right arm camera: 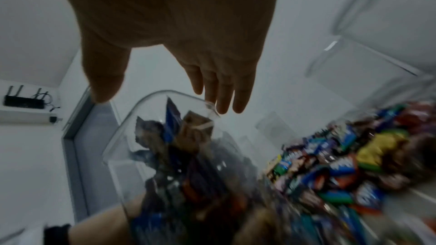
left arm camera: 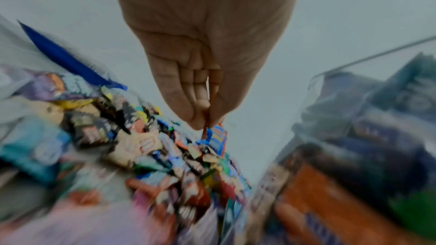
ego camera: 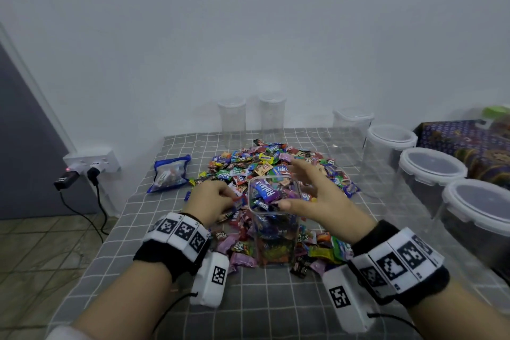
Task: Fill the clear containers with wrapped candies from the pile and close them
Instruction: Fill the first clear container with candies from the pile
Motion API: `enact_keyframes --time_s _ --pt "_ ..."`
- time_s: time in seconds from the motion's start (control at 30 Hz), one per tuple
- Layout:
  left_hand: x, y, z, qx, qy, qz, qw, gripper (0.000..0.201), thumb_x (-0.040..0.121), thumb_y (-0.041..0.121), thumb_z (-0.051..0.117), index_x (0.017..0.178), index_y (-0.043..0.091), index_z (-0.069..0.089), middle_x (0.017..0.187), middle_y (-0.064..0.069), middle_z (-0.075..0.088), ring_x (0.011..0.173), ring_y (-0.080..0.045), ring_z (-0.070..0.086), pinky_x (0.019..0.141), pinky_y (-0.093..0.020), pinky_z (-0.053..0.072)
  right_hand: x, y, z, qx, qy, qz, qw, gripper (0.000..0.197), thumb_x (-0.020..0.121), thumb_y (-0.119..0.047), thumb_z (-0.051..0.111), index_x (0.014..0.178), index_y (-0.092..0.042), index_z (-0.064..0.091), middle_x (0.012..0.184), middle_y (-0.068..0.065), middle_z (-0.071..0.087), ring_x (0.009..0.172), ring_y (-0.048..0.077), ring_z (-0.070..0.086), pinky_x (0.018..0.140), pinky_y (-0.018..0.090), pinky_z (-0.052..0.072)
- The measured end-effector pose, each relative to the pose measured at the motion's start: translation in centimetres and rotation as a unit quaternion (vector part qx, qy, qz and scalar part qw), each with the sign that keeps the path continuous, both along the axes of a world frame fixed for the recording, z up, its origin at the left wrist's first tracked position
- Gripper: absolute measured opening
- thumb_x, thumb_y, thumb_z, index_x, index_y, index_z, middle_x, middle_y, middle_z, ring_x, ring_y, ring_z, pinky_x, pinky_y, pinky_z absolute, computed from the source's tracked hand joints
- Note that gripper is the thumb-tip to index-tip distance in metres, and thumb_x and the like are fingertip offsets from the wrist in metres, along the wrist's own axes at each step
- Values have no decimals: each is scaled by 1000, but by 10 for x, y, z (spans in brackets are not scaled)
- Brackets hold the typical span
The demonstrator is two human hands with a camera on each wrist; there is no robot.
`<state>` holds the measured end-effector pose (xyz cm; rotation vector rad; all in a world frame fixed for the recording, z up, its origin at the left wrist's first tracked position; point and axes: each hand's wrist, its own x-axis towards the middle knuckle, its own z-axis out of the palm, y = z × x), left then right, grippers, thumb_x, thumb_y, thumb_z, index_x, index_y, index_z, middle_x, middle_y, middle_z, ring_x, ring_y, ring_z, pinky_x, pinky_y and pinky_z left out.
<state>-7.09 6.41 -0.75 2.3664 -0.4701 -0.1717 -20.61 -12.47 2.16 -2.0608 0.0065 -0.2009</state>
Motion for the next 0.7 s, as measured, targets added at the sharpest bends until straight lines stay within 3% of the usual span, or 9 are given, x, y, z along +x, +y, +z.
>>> enact_keyframes --time_s 0.07,0.17,0.27,0.37,0.43,0.5,0.57,0.7 --pt "-2 3 14 -81 -7 20 996 21 83 2 65 72 20 65 80 -4 68 75 -21 65 72 -35 56 -1 0 -10 36 36 25 998 115 56 -54 76 148 -29 12 139 -16 35 125 1 41 105 23 35" --pt "-9 4 41 -200 -18 24 979 18 84 2 64 75 18 64 74 -4 65 67 -17 62 63 -26 52 2 2 -23 88 51 46 994 118 62 -37 85 147 -29 4 133 -19 40 115 -7 49 99 15 40" --pt "-19 -2 65 -246 -14 -17 969 18 85 0 63 77 16 66 69 -3 65 56 -4 60 54 -14 47 7 3 -30 109 44 50 992 95 63 -27 87 137 -30 27 130 -9 52 110 0 58 97 22 46" --pt "-34 -16 76 -229 -3 -91 969 21 84 -2 63 77 17 67 71 -4 67 58 -3 62 60 -16 52 7 3 -28 125 34 50 990 66 68 -9 81 114 -35 41 120 -7 58 102 -2 61 82 15 49" --pt "-41 -25 74 -195 -21 -124 973 24 83 0 64 76 22 67 75 -3 68 67 -9 65 68 -24 55 7 3 -30 129 28 47 990 66 68 -9 82 113 -34 42 119 -6 59 103 2 62 83 18 50" --pt "-44 -31 68 -160 -50 -134 977 26 82 3 66 76 28 67 78 -2 70 73 -13 66 75 -30 56 7 3 -31 129 17 39 991 71 62 -19 85 116 -34 42 118 -4 61 105 7 62 89 25 51" --pt "-47 -33 63 -158 -55 -135 977 26 82 5 66 78 30 66 80 0 71 77 -12 67 78 -30 56 7 3 -33 129 12 34 991 77 57 -28 85 120 -34 41 118 -3 62 106 11 63 94 34 50" --pt "-50 -32 60 -215 -59 -114 968 19 82 7 69 84 27 68 81 5 70 77 -8 66 80 -26 54 8 1 -35 130 10 38 991 76 62 -23 85 121 -37 41 119 -2 62 108 12 62 98 42 48"
